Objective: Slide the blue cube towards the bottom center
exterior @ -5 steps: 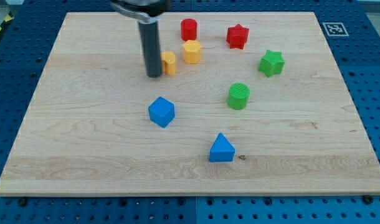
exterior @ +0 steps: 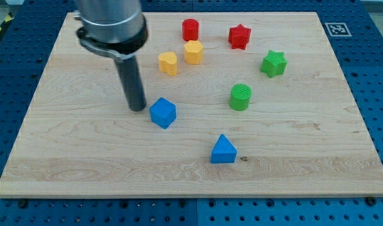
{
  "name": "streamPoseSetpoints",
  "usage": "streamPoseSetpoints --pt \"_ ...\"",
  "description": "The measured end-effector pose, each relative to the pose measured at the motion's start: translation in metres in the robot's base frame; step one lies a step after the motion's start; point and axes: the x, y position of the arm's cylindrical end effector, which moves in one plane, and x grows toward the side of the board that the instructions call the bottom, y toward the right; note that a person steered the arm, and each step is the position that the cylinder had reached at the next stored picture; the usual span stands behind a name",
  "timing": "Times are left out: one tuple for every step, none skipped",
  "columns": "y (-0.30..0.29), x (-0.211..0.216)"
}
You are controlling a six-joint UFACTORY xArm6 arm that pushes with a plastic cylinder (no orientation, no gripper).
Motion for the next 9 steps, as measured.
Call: streamPoseSetpoints --pt "0.003 0.005" --pt "0.003 0.007" --pt "0.017 0.023" --pt "0.034 0.031" --pt "0.035 0.031" --pt "0.053 0.038" --pt "0.055 0.038" --pt "0.061 0.044" --pt "0.076 0.049"
